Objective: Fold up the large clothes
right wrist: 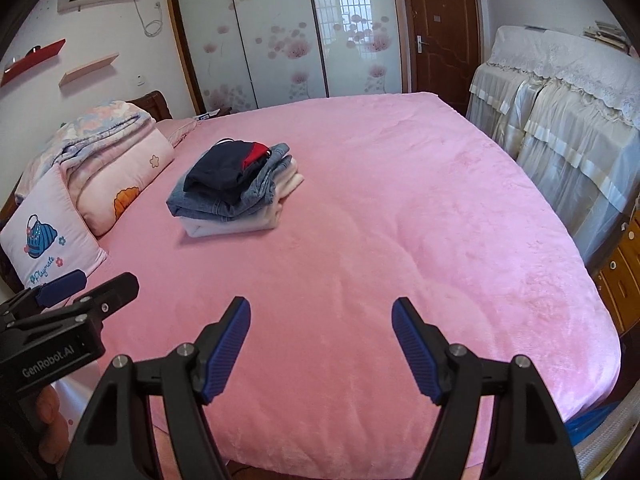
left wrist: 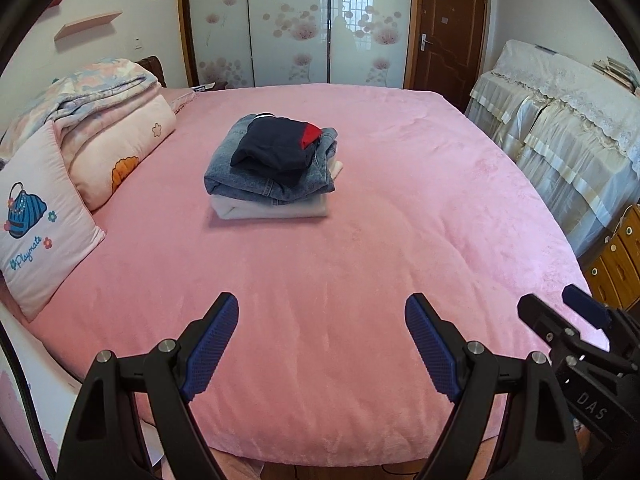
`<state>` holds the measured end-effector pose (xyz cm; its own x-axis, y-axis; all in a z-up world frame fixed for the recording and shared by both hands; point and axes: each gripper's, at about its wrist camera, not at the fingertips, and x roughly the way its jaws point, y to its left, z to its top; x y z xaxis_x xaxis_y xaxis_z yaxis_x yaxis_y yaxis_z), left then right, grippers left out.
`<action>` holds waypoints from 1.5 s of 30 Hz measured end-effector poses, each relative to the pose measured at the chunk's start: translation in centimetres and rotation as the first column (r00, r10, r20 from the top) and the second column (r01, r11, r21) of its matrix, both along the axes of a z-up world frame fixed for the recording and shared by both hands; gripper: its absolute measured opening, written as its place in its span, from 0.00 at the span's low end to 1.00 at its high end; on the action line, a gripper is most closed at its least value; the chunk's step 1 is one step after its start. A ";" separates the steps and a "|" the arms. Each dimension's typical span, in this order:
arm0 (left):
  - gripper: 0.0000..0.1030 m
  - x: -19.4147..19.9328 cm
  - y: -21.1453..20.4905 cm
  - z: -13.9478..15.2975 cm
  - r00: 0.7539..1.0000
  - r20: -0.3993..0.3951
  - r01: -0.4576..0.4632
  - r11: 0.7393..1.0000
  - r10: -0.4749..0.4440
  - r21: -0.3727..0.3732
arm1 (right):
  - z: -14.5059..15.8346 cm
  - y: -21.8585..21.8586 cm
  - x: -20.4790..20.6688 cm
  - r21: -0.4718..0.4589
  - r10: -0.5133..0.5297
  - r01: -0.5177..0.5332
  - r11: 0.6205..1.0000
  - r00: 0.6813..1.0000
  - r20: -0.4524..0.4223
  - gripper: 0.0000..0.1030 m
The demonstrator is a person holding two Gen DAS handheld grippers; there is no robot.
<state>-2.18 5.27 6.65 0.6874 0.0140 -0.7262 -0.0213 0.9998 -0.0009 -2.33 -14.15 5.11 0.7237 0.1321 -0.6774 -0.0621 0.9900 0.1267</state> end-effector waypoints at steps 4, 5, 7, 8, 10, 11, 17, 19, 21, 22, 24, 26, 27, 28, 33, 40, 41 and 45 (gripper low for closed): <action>0.82 -0.5 -0.1 -0.5 1.000 -0.026 0.001 1.000 -0.001 -0.019 | 0.2 0.1 -0.4 -0.029 -0.003 0.003 1.000 1.000 0.009 0.71; 0.82 -0.5 -0.1 -0.6 1.000 -0.027 0.000 1.000 -0.001 -0.020 | 0.2 0.2 -0.4 -0.035 -0.002 0.002 0.999 1.000 0.009 0.72; 0.82 -0.6 -0.2 -0.7 1.000 -0.030 0.000 1.000 -0.001 -0.017 | 0.2 0.3 -0.5 -0.028 0.005 -0.005 1.000 1.000 0.004 0.72; 0.82 -0.5 -0.1 -0.6 1.000 -0.031 0.001 1.000 -0.001 -0.017 | 0.2 0.4 -0.6 -0.025 0.009 -0.009 1.000 1.000 0.003 0.72; 0.82 -0.5 -0.1 -0.7 0.999 -0.033 0.003 1.000 -0.003 -0.021 | 0.2 0.5 -0.7 -0.028 0.011 -0.011 1.000 1.000 0.005 0.72; 0.82 -0.5 -0.2 -0.7 0.999 -0.035 0.004 1.000 -0.005 -0.021 | 0.3 0.6 -0.7 -0.031 0.010 -0.010 0.999 1.000 0.007 0.72; 0.82 -0.6 -0.4 -0.8 0.999 -0.031 0.011 1.000 -0.011 -0.017 | 0.4 0.9 -1.0 -0.040 0.013 -0.012 0.999 1.000 0.015 0.72; 0.82 -0.6 -0.6 -1.0 0.999 -0.032 0.013 1.000 -0.013 -0.013 | 0.4 0.9 -1.0 -0.037 0.014 -0.014 0.999 1.000 0.012 0.72; 0.82 -0.7 -0.6 -1.0 0.999 -0.034 0.015 1.000 -0.015 -0.019 | 0.4 0.9 -1.0 -0.039 0.012 -0.012 0.999 1.000 0.012 0.72; 0.82 -0.7 -0.6 -1.0 0.999 -0.034 0.016 1.000 -0.016 -0.019 | 0.4 0.9 -1.0 -0.037 0.013 -0.013 0.999 1.000 0.012 0.72; 0.82 -0.8 -0.8 -1.0 0.999 -0.033 0.018 1.000 -0.019 -0.015 | 0.5 1.1 -1.2 -0.040 0.019 -0.019 0.999 1.000 0.013 0.72; 0.82 -0.9 -0.9 -1.0 0.999 -0.031 0.017 1.000 -0.017 -0.008 | 0.5 1.3 -1.2 -0.045 0.027 -0.026 0.999 1.000 0.013 0.72; 0.82 -1.0 -0.9 -0.9 0.999 -0.028 0.015 1.000 -0.016 -0.005 | 0.5 1.3 -1.2 -0.047 0.029 -0.028 0.998 1.000 0.012 0.72; 0.82 -1.0 -0.9 -0.9 1.000 -0.027 0.016 1.000 -0.016 -0.006 | 0.5 1.3 -1.2 -0.047 0.029 -0.029 0.998 1.000 0.011 0.72; 0.82 -1.1 -0.9 -0.8 0.999 -0.028 0.020 1.000 -0.020 -0.013 | 0.6 1.4 -1.2 -0.043 0.029 -0.028 0.999 0.999 0.014 0.72; 0.82 -1.2 -0.9 -0.6 0.999 -0.027 0.020 1.000 -0.021 -0.011 | 0.9 1.6 -1.2 -0.051 0.027 -0.026 0.998 0.999 0.020 0.72; 0.82 -1.3 -1.0 -0.6 0.999 -0.026 0.020 1.000 -0.021 -0.010 | 0.9 1.6 -1.2 -0.051 0.026 -0.025 0.998 0.999 0.020 0.72; 0.82 -1.2 -0.9 -0.6 0.999 -0.024 0.022 1.000 -0.022 -0.003 | 0.9 1.6 -1.2 -0.052 0.025 -0.024 0.998 0.999 0.019 0.72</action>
